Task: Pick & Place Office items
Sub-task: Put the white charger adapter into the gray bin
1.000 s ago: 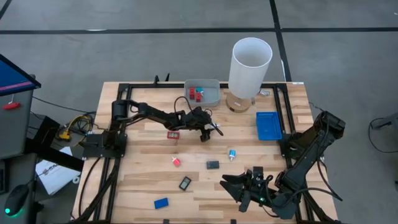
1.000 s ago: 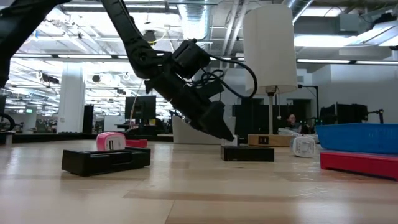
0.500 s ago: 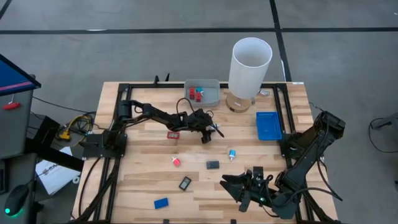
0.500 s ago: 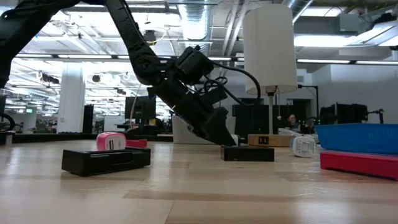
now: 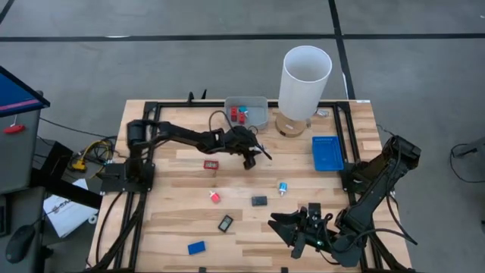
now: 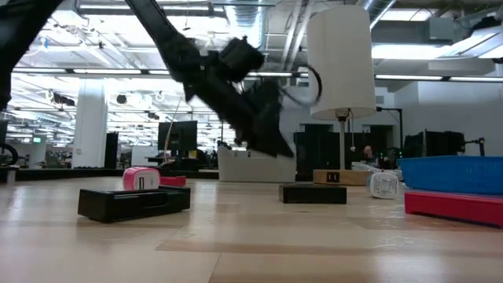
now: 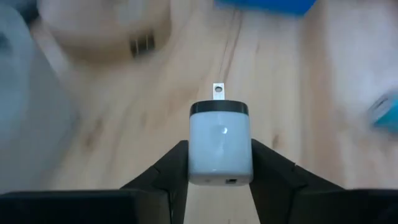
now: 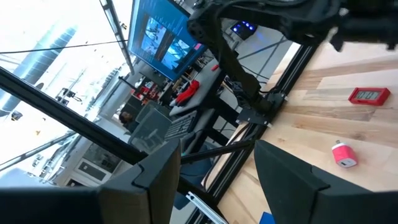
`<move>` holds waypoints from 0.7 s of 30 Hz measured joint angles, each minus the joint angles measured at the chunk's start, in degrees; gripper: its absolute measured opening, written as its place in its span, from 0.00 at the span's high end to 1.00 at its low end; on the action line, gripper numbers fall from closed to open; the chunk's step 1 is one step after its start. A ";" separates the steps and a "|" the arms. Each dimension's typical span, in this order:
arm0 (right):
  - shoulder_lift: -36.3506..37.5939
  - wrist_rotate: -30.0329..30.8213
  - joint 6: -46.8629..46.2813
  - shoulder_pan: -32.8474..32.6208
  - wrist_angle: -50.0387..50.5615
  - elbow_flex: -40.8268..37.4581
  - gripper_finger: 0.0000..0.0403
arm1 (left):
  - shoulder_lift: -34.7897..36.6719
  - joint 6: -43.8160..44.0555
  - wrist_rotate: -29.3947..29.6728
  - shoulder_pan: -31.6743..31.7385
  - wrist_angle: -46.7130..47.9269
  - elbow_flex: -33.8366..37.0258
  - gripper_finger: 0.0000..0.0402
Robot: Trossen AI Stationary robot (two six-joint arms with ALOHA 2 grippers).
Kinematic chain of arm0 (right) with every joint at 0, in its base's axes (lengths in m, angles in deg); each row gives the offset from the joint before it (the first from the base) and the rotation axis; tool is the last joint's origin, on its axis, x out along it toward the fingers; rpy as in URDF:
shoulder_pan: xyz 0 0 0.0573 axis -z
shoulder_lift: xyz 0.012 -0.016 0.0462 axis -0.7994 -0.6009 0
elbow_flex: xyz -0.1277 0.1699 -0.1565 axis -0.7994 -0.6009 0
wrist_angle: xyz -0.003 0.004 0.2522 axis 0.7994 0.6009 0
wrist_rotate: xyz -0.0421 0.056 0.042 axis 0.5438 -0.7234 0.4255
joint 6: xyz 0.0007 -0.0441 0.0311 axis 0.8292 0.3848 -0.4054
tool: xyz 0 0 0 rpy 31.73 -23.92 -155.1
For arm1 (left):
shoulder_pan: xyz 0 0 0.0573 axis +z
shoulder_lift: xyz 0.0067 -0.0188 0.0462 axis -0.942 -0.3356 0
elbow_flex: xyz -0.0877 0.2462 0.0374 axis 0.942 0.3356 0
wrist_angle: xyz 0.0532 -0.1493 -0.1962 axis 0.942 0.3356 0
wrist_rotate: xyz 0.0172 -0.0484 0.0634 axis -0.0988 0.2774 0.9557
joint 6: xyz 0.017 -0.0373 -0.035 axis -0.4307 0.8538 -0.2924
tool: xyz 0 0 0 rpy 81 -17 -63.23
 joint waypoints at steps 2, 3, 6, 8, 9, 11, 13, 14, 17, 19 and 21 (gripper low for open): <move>0.00 0.00 0.63 0.05 0.02 0.00 0.51 | 3.96 -0.80 0.45 -0.05 2.79 -0.12 0.69; 0.00 0.00 0.74 0.15 0.03 0.00 0.51 | 5.91 -1.53 1.37 -0.05 4.00 -0.15 0.69; 0.00 0.10 1.73 0.13 -0.08 0.00 0.51 | 12.17 -4.89 6.11 0.12 12.48 -0.19 0.69; 0.00 0.19 1.90 0.13 0.06 0.01 0.51 | 16.08 -6.65 9.22 0.40 19.10 0.33 0.69; 0.00 0.17 2.08 0.13 0.09 0.01 0.51 | 18.10 -6.83 10.49 0.77 20.74 0.78 0.69; 0.00 0.19 2.75 0.13 0.05 0.01 0.51 | 22.10 -5.69 11.56 1.43 26.01 2.53 0.69; 0.00 0.33 3.22 0.13 0.07 0.01 0.51 | 25.67 -1.66 12.68 2.40 31.17 4.88 0.69; 0.00 0.41 3.22 0.13 0.09 -0.01 0.51 | 27.28 0.71 13.38 2.77 33.42 6.29 0.69; 0.00 1.01 3.36 0.13 0.06 0.01 0.51 | 31.92 7.21 12.18 3.73 35.63 11.05 0.69; 0.00 1.55 3.79 0.13 -0.06 0.00 0.51 | 34.57 9.34 8.75 3.52 33.50 14.46 0.69; 0.07 1.58 4.39 0.26 -0.05 0.01 0.51 | 36.17 11.51 4.75 2.47 27.35 16.84 0.69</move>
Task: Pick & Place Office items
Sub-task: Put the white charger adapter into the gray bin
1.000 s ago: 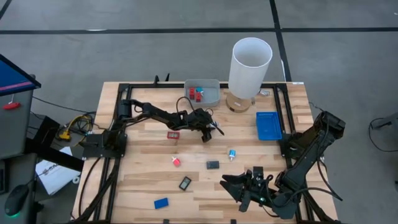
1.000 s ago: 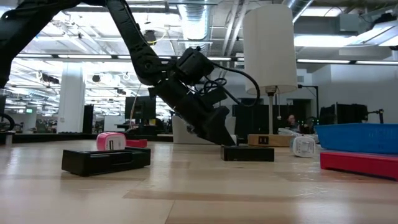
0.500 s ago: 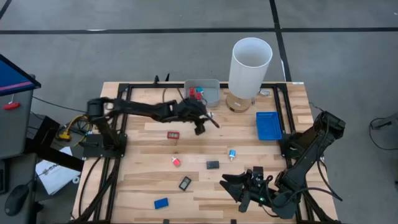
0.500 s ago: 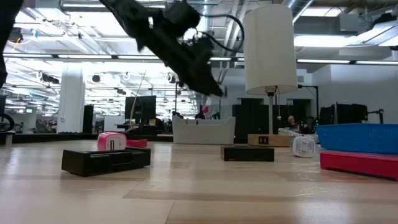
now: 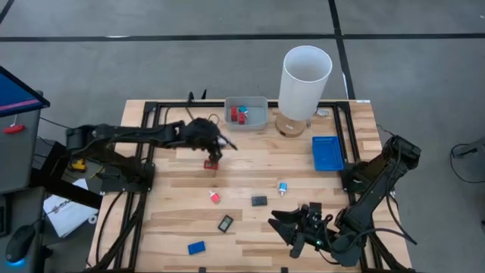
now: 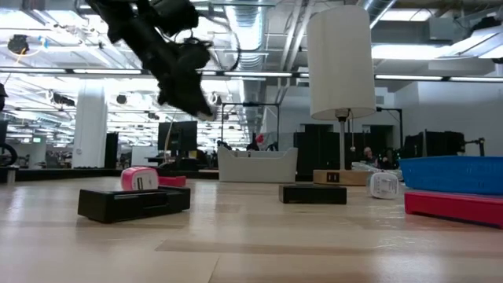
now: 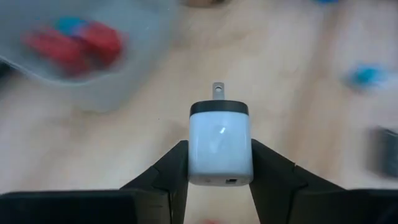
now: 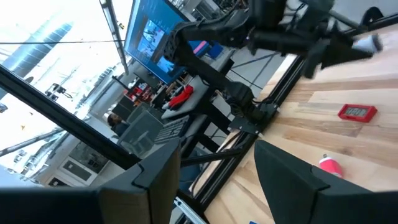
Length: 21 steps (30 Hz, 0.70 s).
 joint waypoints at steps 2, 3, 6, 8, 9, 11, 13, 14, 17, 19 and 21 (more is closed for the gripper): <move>0.08 0.25 0.27 0.24 0.04 -0.02 0.51 | -0.25 3.25 -1.46 -1.07 -3.76 1.16 0.69; 0.13 0.41 0.48 0.27 0.00 -0.01 0.51 | -0.58 4.88 -2.28 -1.19 -6.26 1.08 0.69; 0.24 1.30 0.73 0.62 -0.07 0.00 0.51 | -3.08 7.83 -1.93 -0.86 -12.62 -0.08 0.69; 0.24 1.43 0.75 0.81 0.00 0.00 0.51 | -5.98 9.21 -1.74 0.27 -14.87 -1.83 0.69; 0.24 1.41 0.78 0.99 -0.04 0.00 0.51 | -7.38 9.89 -2.43 1.11 -15.31 -3.25 0.69; 0.24 1.43 0.67 1.17 0.08 0.00 0.51 | -11.50 10.43 -2.67 2.62 -15.58 -7.06 0.69; 0.24 1.43 0.43 1.38 0.14 -0.01 0.51 | -15.48 10.53 -4.31 4.53 -14.26 -10.55 0.69; 0.26 1.43 0.20 1.38 0.17 0.00 0.51 | -17.57 10.68 -4.76 5.10 -14.89 -13.29 0.69; 0.26 1.51 0.05 1.38 0.30 -0.01 0.51 | -23.43 11.04 -5.56 7.76 -13.77 -19.74 0.69; 0.26 2.60 0.03 1.36 0.32 -0.02 0.51 | -27.13 11.83 -5.80 9.64 -12.22 -23.86 0.69; 0.26 3.08 0.10 1.36 0.13 -0.01 0.51 | -30.22 12.77 -6.34 11.77 -10.45 -27.76 0.69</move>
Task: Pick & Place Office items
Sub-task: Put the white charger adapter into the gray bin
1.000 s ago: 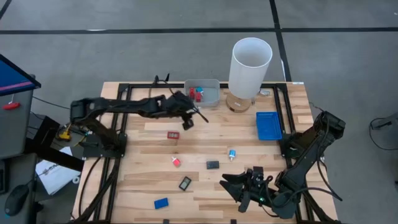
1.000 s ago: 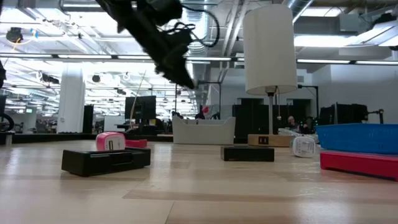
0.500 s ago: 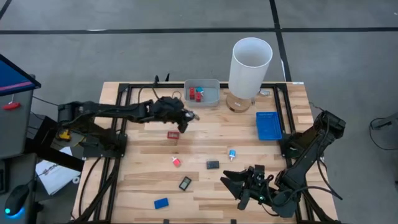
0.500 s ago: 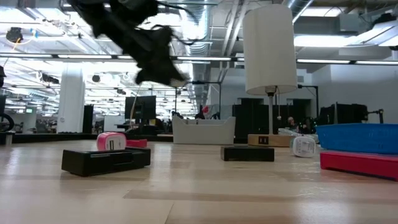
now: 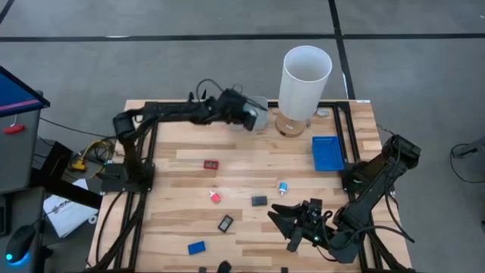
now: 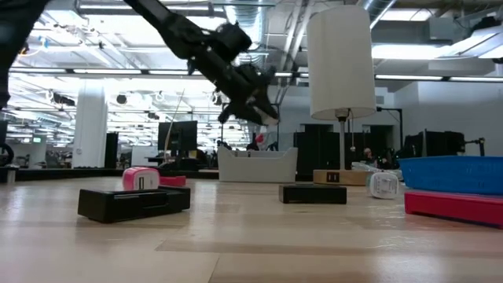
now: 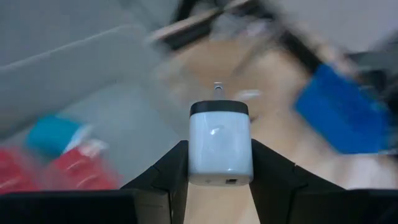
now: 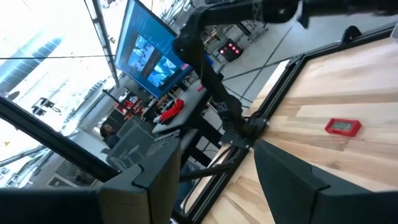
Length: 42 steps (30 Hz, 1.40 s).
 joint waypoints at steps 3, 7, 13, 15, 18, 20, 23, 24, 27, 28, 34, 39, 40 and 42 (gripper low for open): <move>0.00 0.61 0.14 0.02 0.02 -0.01 0.51 | -4.82 0.58 -0.46 2.46 2.38 -5.02 0.69; 0.02 1.21 -0.49 -0.02 0.68 -0.01 0.51 | -9.47 0.27 -1.04 3.98 3.90 -10.17 0.69; 0.07 1.37 -1.74 -0.02 1.32 -0.01 0.51 | -11.63 -2.05 -0.52 4.65 5.50 -12.01 0.69; 0.09 1.37 -1.76 -0.02 1.36 -0.01 0.51 | -11.75 -2.39 -0.42 4.68 6.34 -12.03 0.69; 0.13 1.37 -1.74 -0.02 1.43 -0.01 0.51 | -11.78 -2.73 -0.31 4.70 6.00 -12.02 0.69; 0.13 1.37 -1.74 -0.02 1.48 -0.01 0.51 | -11.78 -2.80 -0.19 4.70 5.87 -12.02 0.69; 0.13 1.37 -1.74 -0.02 1.48 -0.01 0.51 | -11.78 -3.73 -0.07 4.83 5.88 -12.02 0.69; 0.15 1.37 -1.76 -0.02 1.50 -0.01 0.51 | -11.78 -3.93 -0.09 4.83 5.87 -12.02 0.69; 0.15 1.37 -1.76 -0.02 1.46 -0.01 0.51 | -11.78 -3.99 -0.07 4.85 6.08 -12.02 0.69; 0.15 1.37 -1.76 -0.02 1.46 -0.01 0.51 | -11.78 -3.99 -0.07 4.85 6.03 -12.02 0.69; 0.15 1.37 -1.76 -0.02 1.46 -0.01 0.51 | -11.78 -3.98 -0.09 4.85 5.84 -12.02 0.69; 0.15 1.37 -1.74 -0.02 1.48 -0.01 0.51 | -11.73 -3.97 1.09 4.85 4.68 -12.02 0.51; 0.15 1.36 -1.74 -0.02 1.48 -0.01 0.51 | -11.73 -3.97 1.62 4.84 4.69 -12.02 0.47; 0.15 1.37 -1.74 -0.02 1.48 -0.01 0.51 | -11.73 -3.97 2.03 4.85 4.71 -12.00 0.42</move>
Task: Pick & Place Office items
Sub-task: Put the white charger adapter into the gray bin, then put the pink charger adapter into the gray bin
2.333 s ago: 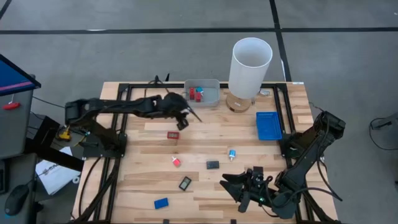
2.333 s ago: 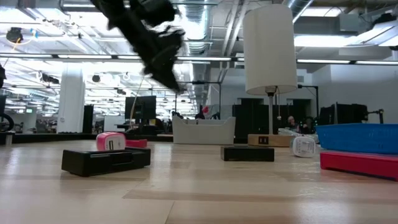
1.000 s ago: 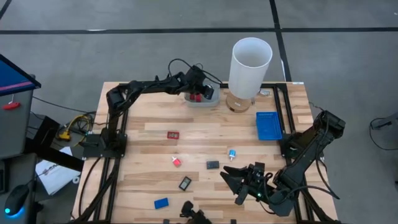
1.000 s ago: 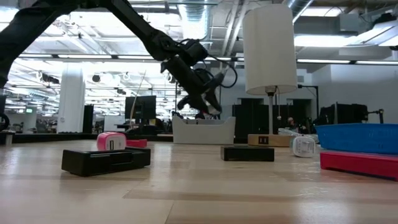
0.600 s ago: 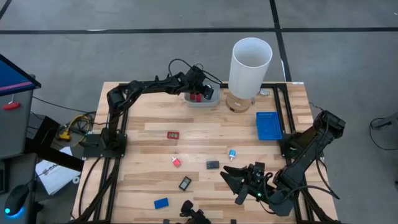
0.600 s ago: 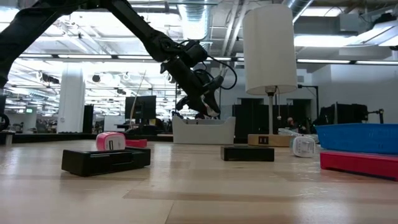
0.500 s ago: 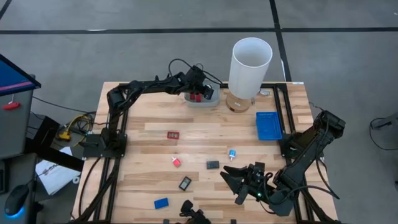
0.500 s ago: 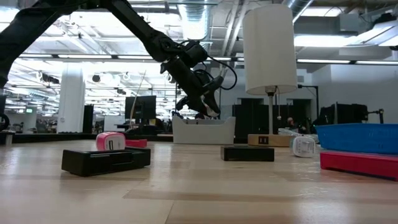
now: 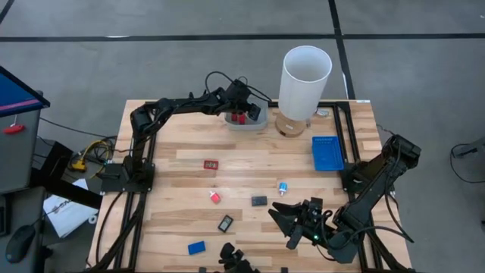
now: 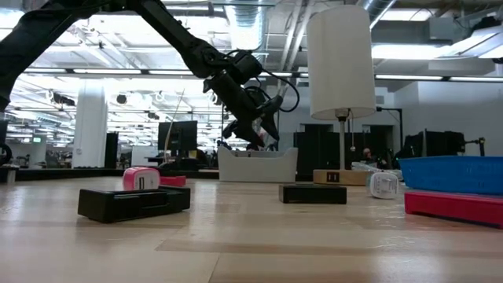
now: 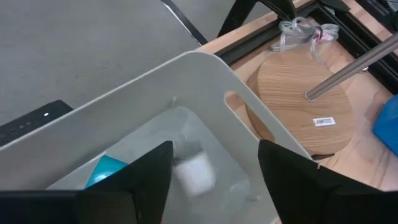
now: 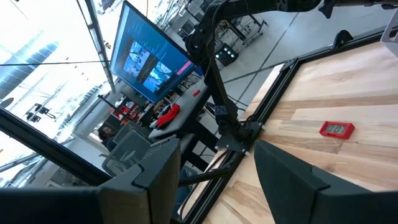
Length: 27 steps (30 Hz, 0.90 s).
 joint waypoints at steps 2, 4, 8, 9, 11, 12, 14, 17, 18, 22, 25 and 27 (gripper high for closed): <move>0.00 -0.01 0.00 0.00 0.00 0.00 0.51 | 0.00 -0.39 0.00 0.00 -0.21 0.00 0.41; 0.00 0.00 0.00 0.00 0.00 0.00 0.51 | 0.23 -1.26 -0.45 -0.02 -0.21 0.02 0.42; 0.00 -0.02 0.00 0.00 -0.02 0.00 0.51 | 2.88 -3.17 -4.64 -0.14 2.12 0.10 0.47; 0.00 -0.02 0.00 -0.02 -0.07 0.00 0.51 | 4.15 -4.74 -5.65 -0.29 3.34 0.15 0.48; 0.00 -0.02 0.00 -0.02 -0.11 0.00 0.51 | 7.29 -9.00 -7.18 -0.97 6.27 0.55 0.51; 0.00 -0.02 0.00 -0.02 -0.13 0.00 0.51 | 9.22 -11.58 -7.96 -1.41 8.57 0.97 0.53; 0.00 -0.02 0.18 -0.02 -0.12 0.00 0.51 | 13.34 -15.91 -8.39 -2.58 11.96 2.55 0.55; 0.02 -0.02 0.45 -0.02 0.06 0.00 0.51 | 20.56 -19.33 -8.54 -4.20 15.98 6.66 0.58; 0.02 -0.03 0.54 -0.02 0.12 0.00 0.51 | 23.13 -19.72 -8.57 -4.71 16.63 8.41 0.58; 0.02 -0.10 0.57 -0.02 0.48 0.00 0.51 | 34.06 -18.94 -8.44 -6.53 17.07 17.16 0.60; 0.02 -0.24 0.57 -0.07 0.63 0.00 0.51 | 42.42 -16.30 -8.38 -8.16 16.90 24.13 0.60; 0.02 -0.33 0.57 -0.11 0.66 0.00 0.51 | 47.81 -13.74 -8.43 -9.43 16.90 28.83 0.60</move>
